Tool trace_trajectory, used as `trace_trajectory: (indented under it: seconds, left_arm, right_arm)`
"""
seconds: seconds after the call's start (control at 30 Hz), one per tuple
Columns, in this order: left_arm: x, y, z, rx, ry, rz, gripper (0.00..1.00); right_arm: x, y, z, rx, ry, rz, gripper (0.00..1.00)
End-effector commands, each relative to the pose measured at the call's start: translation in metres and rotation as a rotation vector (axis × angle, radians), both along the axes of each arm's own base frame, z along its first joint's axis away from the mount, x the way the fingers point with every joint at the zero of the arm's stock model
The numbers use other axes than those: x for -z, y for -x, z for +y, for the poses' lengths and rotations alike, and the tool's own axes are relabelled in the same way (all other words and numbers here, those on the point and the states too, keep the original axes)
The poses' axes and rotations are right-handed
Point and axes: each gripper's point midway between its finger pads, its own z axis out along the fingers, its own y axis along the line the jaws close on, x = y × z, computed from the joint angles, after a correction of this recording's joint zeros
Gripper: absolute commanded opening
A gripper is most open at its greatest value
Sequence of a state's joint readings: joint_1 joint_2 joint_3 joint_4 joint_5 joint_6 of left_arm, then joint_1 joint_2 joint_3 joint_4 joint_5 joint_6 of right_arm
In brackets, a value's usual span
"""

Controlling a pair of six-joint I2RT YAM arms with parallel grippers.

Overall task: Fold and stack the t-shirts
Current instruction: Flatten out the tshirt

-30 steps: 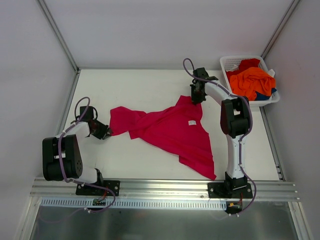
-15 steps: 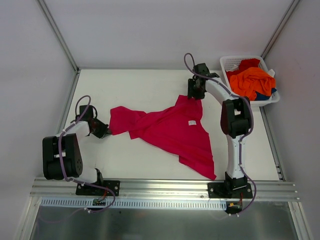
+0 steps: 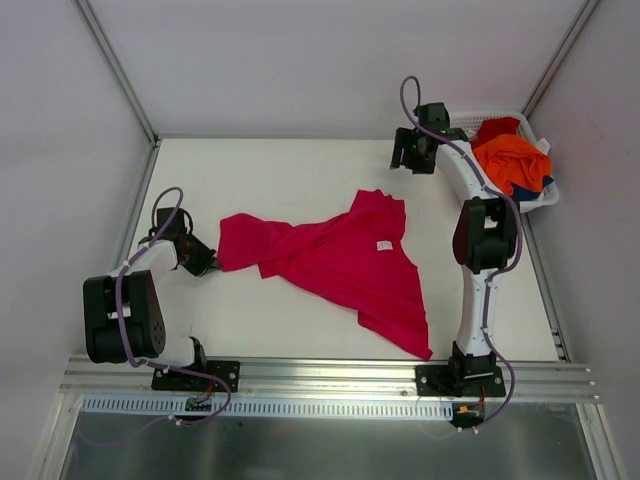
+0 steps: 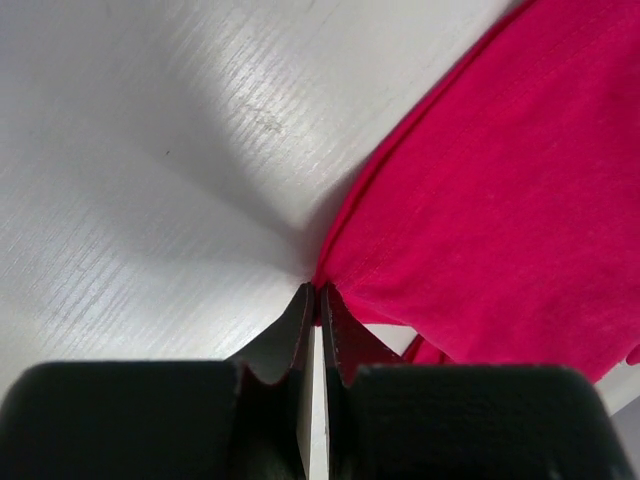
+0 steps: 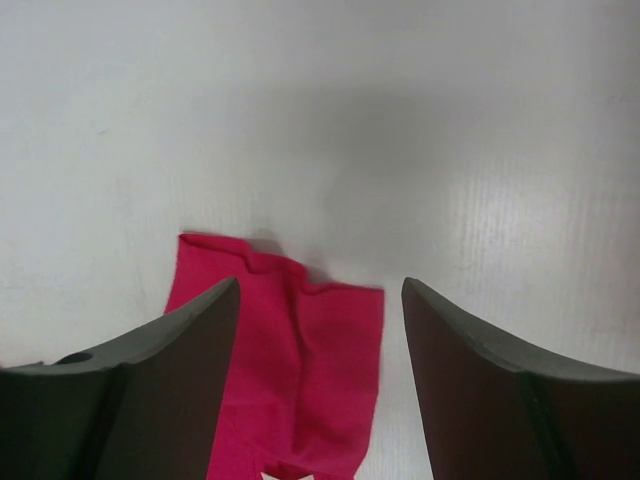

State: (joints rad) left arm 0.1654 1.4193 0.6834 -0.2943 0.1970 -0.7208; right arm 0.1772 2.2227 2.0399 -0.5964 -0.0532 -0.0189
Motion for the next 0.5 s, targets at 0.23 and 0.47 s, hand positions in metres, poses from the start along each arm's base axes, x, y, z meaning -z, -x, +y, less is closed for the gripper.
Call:
trace_trajectory:
  seconds: [0.23, 0.47]
  left_arm:
    - [-0.022, -0.013, 0.009, 0.031, -0.047, -0.051, 0.00]
    - [-0.021, -0.010, 0.009, 0.025, -0.047, -0.044, 0.00]
  right_arm:
    - [0.060, 0.030, -0.011, 0.047, -0.031, 0.173, 0.60]
    - [0.086, 0.039, -0.011, 0.031, -0.026, 0.225, 0.54]
